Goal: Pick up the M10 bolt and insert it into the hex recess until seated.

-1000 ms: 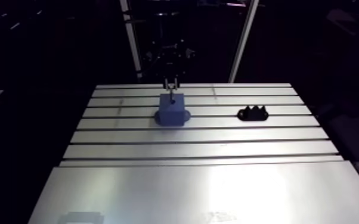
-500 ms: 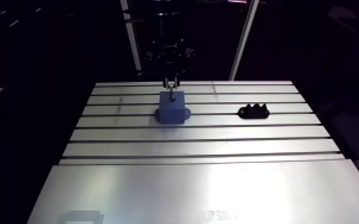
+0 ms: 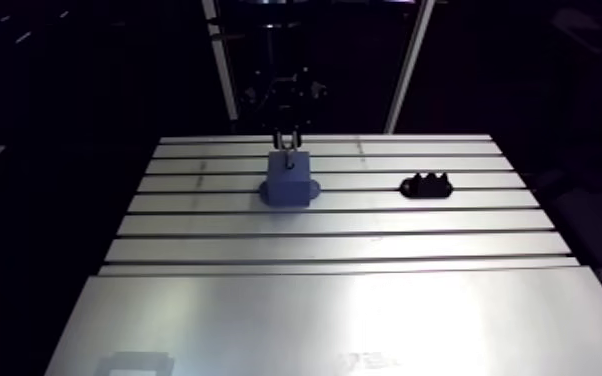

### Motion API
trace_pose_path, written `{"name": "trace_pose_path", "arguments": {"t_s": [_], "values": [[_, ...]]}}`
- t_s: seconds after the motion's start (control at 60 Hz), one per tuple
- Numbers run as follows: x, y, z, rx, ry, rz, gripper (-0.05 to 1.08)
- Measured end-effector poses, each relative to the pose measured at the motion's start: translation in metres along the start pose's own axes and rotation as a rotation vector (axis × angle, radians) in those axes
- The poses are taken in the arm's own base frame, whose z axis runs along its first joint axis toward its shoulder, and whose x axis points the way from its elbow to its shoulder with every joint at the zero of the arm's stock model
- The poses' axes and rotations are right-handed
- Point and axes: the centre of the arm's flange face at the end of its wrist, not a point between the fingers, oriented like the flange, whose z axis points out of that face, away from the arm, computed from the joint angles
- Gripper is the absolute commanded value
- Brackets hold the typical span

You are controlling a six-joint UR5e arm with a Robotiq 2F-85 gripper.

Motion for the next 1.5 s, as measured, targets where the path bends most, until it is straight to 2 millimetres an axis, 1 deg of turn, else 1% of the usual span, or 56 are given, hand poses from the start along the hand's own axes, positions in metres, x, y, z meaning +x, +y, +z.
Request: {"name": "trace_pose_path", "arguments": {"t_s": [0.9, 1.5], "values": [[0.0036, 0.0035, 0.0033, 0.001, 0.003, 0.004, 0.79], [0.0065, 0.0013, 0.0053, 0.004, 0.012, -0.001, 0.79]]}}
